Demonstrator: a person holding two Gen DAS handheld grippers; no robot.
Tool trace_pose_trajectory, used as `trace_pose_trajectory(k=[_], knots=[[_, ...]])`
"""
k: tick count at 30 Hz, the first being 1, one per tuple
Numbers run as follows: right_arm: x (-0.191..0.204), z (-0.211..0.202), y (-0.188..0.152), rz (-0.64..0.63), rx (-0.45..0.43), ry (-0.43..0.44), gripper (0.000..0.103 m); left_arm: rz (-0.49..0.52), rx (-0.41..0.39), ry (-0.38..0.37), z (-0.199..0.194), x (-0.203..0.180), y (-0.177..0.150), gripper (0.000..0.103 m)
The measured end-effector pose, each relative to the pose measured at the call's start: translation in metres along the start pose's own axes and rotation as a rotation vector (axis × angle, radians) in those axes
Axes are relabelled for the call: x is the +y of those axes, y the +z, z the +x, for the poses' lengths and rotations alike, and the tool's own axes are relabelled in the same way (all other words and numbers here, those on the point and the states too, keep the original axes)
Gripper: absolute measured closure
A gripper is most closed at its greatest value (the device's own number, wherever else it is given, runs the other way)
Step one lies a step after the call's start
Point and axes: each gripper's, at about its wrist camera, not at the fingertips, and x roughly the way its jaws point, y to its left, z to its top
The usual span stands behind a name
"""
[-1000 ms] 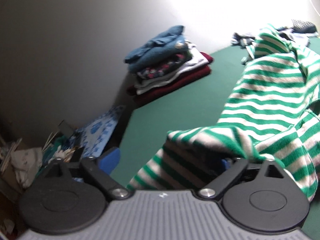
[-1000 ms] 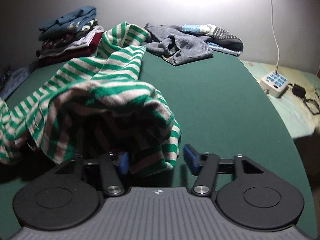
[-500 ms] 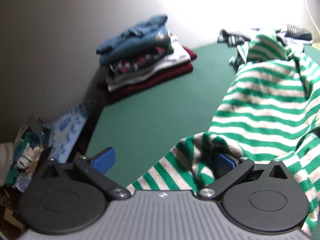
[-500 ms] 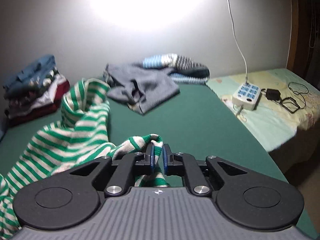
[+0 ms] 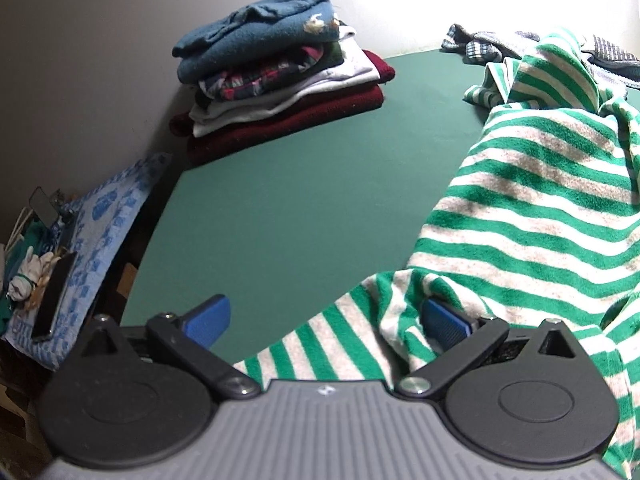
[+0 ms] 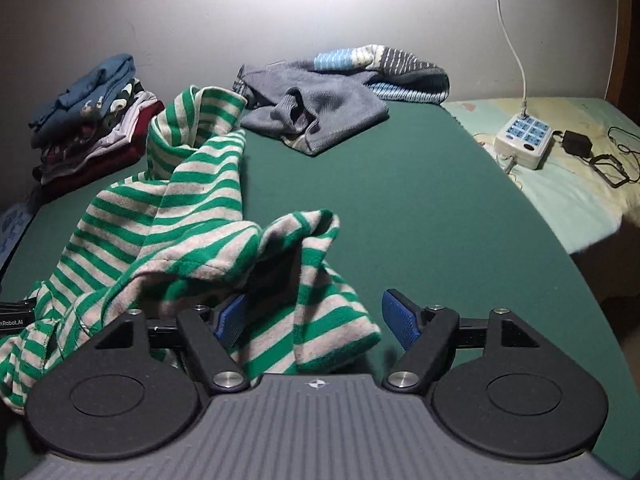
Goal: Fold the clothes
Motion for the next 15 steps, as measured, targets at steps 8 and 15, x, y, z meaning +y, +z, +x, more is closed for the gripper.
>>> trace_pose_trajectory(k=[8, 15], knots=[[0.014, 0.012, 0.002, -0.072, -0.026, -0.029, 0.089, -0.035, 0.036, -0.006, 0.004, 0.002, 0.003, 0.001], [0.007, -0.002, 0.020, -0.016, -0.172, -0.052, 0.100, -0.048, 0.042, 0.006, 0.006, 0.000, 0.003, 0.001]])
